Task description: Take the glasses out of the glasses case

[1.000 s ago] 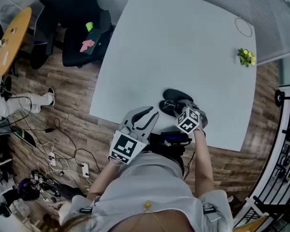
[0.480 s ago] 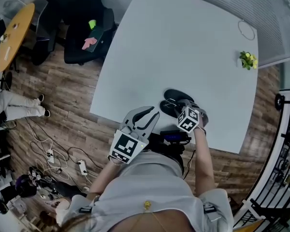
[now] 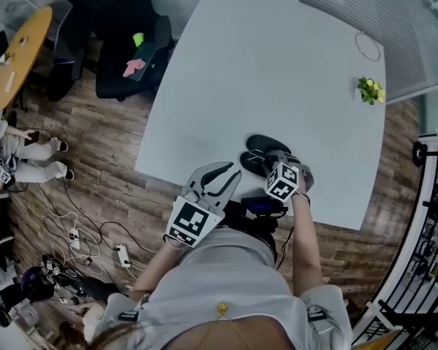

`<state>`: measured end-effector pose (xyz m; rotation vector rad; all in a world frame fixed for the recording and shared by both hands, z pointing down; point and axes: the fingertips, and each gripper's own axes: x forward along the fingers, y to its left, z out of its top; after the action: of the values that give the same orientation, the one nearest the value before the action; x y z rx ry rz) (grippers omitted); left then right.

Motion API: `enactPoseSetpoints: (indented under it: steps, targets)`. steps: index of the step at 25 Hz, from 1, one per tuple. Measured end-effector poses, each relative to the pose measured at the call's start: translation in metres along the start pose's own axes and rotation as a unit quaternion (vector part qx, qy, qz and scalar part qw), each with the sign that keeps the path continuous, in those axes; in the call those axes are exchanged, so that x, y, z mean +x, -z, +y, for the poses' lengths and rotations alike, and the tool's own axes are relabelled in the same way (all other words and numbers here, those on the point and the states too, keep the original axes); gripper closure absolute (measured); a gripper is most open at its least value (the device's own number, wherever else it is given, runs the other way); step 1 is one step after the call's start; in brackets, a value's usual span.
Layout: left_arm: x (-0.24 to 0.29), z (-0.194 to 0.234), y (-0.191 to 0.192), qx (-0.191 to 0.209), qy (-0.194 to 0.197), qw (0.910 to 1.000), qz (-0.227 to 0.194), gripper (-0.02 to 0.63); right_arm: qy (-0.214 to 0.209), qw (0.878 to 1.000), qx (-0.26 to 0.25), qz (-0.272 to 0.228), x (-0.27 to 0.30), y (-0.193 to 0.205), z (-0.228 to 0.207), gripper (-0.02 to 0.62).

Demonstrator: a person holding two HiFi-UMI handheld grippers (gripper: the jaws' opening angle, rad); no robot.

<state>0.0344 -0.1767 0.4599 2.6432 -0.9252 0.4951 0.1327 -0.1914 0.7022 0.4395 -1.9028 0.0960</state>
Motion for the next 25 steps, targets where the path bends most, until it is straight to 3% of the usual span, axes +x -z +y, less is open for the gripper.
enactPoseSetpoints:
  steps: [13, 25]
  targets:
    - [-0.002, -0.008, 0.002, 0.011, 0.01, 0.9999, -0.004, 0.509, 0.045, 0.998, 0.017, -0.032, -0.056, -0.017, -0.023, 0.499]
    - [-0.002, -0.013, -0.002, 0.024, 0.023, 0.9994, -0.012, 0.509, 0.077, 0.996, -0.003, -0.044, -0.107, -0.04, -0.028, 0.5]
